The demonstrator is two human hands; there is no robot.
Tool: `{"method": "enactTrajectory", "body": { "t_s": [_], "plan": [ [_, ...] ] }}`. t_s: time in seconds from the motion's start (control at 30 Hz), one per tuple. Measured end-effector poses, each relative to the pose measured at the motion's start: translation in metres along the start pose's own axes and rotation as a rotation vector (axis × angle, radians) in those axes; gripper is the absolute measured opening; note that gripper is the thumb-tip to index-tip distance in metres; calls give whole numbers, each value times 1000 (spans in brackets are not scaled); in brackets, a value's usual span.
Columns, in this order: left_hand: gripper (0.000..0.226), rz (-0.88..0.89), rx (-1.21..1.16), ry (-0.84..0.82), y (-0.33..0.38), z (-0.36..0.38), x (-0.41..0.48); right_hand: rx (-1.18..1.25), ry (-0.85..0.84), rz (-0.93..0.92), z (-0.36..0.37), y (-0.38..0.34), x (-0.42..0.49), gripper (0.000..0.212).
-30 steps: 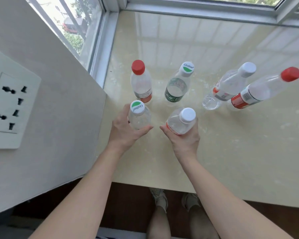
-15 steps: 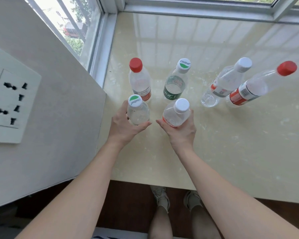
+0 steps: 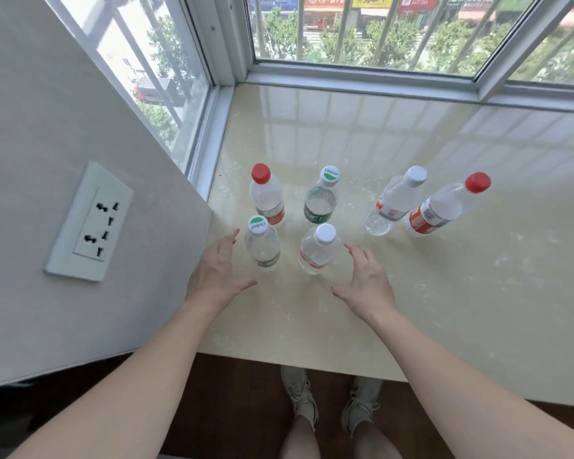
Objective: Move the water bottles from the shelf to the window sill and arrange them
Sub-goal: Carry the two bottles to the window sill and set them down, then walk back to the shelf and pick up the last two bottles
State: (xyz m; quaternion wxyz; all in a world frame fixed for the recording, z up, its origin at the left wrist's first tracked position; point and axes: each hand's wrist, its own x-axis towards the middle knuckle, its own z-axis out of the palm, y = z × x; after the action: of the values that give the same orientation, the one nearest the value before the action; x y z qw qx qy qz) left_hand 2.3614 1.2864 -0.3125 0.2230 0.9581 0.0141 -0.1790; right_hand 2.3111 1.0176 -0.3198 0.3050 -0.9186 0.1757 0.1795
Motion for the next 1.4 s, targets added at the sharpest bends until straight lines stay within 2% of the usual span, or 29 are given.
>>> {"method": "enactTrajectory", "body": {
  "t_s": [0.1, 0.2, 0.4, 0.63, 0.8, 0.93, 1.1, 1.27, 1.4],
  "plan": [
    [102, 3, 209, -36, 14, -24, -21, -164, -21, -66, -40, -11, -14, 79],
    [89, 10, 305, 31, 36, -54, -46, -254, 25, -158, -79, -29, -29, 67],
    [61, 109, 378, 286, 88, -124, -76, -296, 341, -396, -162, -82, -47, 44],
    [52, 277, 427, 563, 159, -194, -89, -353, 537, -567, -251, -136, -72, 47],
    [53, 345, 421, 627, 208, -221, -100, -374, 609, -611, -292, -145, -86, 46],
    [57, 397, 388, 662, 245, -227, -103, -359, 660, -619, -315, -141, -95, 42],
    [58, 523, 358, 659, 291, -224, -97, -361, 706, -560, -337, -124, -106, 47],
    [58, 722, 342, 620, 339, -214, -89, -369, 791, -385, -355, -93, -129, 49],
    [58, 909, 355, 524, 373, -197, -87, -359, 882, -198, -364, -62, -161, 46]
  ]
}}
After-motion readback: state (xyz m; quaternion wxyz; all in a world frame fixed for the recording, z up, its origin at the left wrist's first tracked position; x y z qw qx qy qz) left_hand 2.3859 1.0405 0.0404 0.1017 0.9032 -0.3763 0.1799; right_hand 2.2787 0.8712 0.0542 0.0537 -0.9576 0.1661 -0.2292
